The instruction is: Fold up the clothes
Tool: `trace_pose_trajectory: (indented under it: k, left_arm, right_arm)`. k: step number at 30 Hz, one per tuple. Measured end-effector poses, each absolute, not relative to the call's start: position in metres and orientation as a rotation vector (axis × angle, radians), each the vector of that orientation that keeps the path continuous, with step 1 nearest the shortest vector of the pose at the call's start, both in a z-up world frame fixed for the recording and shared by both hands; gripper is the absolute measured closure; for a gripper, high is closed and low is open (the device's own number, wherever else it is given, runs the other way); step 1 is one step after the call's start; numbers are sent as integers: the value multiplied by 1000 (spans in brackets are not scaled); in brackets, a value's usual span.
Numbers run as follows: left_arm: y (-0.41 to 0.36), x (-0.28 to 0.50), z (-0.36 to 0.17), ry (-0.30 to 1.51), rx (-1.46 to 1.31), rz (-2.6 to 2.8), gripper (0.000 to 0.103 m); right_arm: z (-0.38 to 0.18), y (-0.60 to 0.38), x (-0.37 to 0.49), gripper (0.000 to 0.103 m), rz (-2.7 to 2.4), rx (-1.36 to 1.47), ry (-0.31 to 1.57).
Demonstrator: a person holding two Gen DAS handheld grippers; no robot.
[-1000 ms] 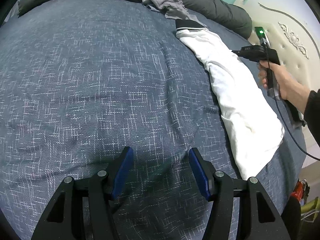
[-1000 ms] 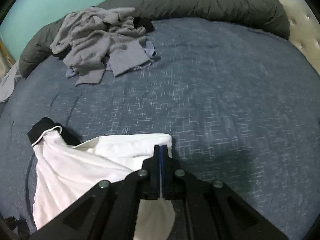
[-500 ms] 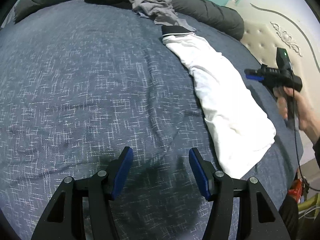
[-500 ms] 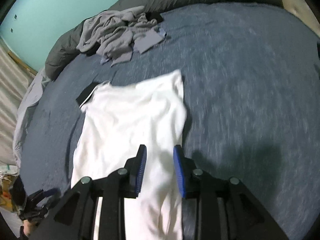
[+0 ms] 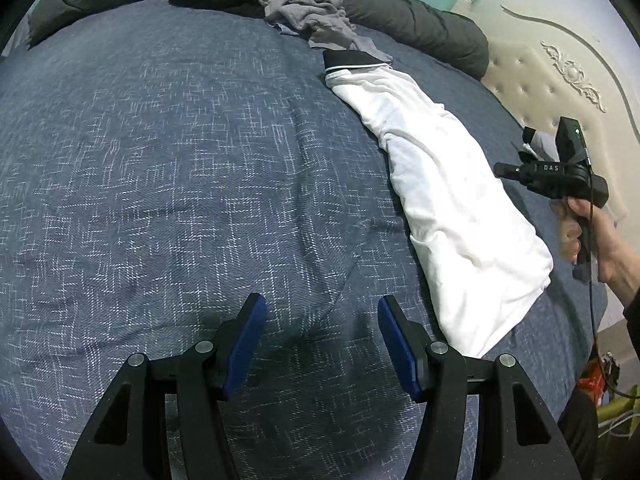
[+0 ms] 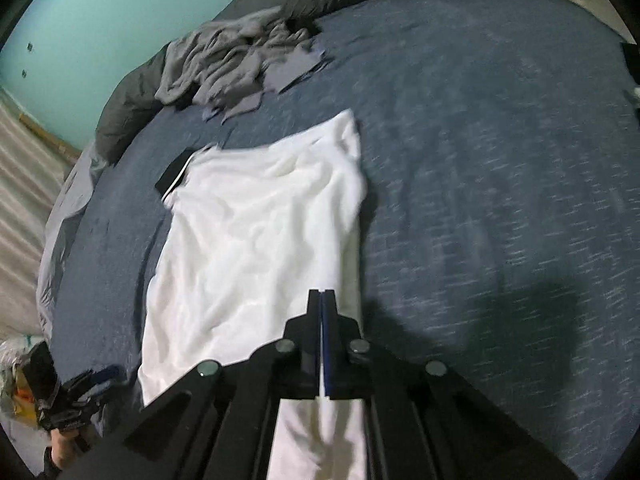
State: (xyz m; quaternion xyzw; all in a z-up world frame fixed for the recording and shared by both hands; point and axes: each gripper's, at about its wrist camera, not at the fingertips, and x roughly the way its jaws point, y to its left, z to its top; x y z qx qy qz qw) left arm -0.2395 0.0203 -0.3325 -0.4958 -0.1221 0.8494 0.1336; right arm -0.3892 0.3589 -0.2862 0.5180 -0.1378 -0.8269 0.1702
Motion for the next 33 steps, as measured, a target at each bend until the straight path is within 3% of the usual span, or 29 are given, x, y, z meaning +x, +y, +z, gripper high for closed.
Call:
trace_pose_trajectory:
  k: [7,9,12,16,17,18,19,33]
  left_arm:
    - [23,-236,-332,-362,-1438,2472,41]
    - [23,-235,-332,-363,-1437,2473,41]
    - [23,-235,-332,-363,-1437,2471,41]
    - [21,-236,-331,-363,-1433,2471,41]
    - [20,-236,-331,-364,-1433,2471,41]
    - [20,-237,-331,-365,-1433,2472,41]
    - [19,-237,-331,-366,-1433,2472,41]
    - [20,-237,-329,-359,-1429,2469,41]
  right_arm:
    - [-292,354,-392,100,-2261,1519,-476]
    - [-294,351,-390,88,-2262,1526,-478]
    - [-297,349,-387,79,-2261,1527,-487]
    - [-301,346,-383,79,-2262,1521,-472]
    - [-302,345,-383,85,-2262,1520,-468]
    - [-303,345,-382,98,-2263,1520,-463]
    - [-304,345,-381,99,-2268,1524,-450]
    - [-300,361,-378,101,-2392,1545,-392]
